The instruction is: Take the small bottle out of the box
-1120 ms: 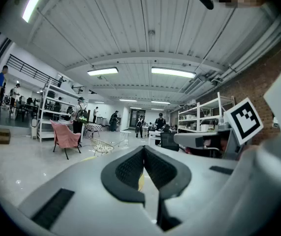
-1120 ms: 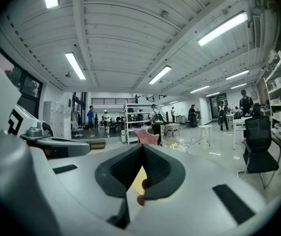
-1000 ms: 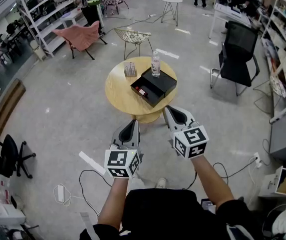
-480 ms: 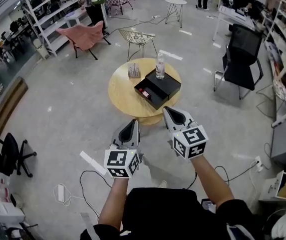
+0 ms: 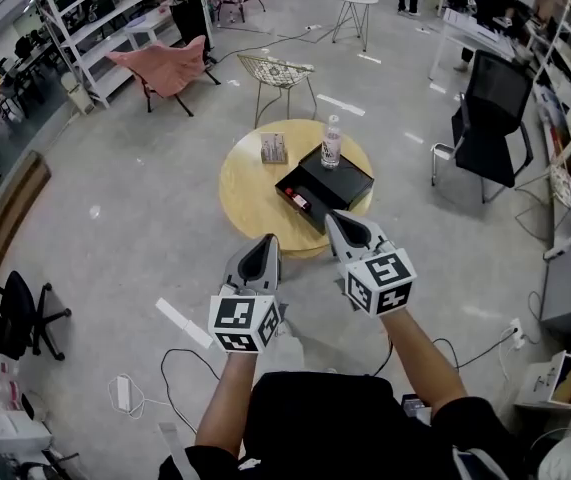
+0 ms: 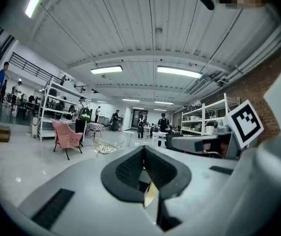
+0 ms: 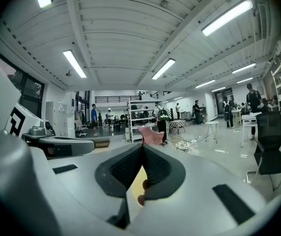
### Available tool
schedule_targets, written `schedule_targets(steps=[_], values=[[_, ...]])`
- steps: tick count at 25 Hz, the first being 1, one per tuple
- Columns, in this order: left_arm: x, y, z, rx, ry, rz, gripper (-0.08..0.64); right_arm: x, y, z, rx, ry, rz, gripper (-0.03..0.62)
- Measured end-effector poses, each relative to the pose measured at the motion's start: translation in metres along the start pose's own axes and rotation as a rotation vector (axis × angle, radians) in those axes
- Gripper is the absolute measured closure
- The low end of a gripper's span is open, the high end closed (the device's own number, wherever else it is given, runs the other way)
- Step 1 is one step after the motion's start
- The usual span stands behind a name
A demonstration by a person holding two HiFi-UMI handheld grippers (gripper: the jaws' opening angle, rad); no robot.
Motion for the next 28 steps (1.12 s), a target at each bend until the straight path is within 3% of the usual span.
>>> schedule_targets(steps=[17, 28], values=[[-0.029, -0.081, 0.111, 0.058, 0.036, 0.031, 0.549, -0.025, -0.131, -0.015, 0.039, -0.008, 0.077, 0.591], [-0.02, -0.108, 0.171, 0.093, 0.072, 0.065, 0.549, -0.008, -0.195, -0.02, 0.079, -0.01, 0.194, 0.591]])
Point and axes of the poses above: the fingertips, and each gripper's own axes: y backward along the fingers, z to its left, x out of its underside, the point moved 3 cm from there along y, backward along the fingers, and after that the axes turned 8 degrees about z, right-handed, at the moved point
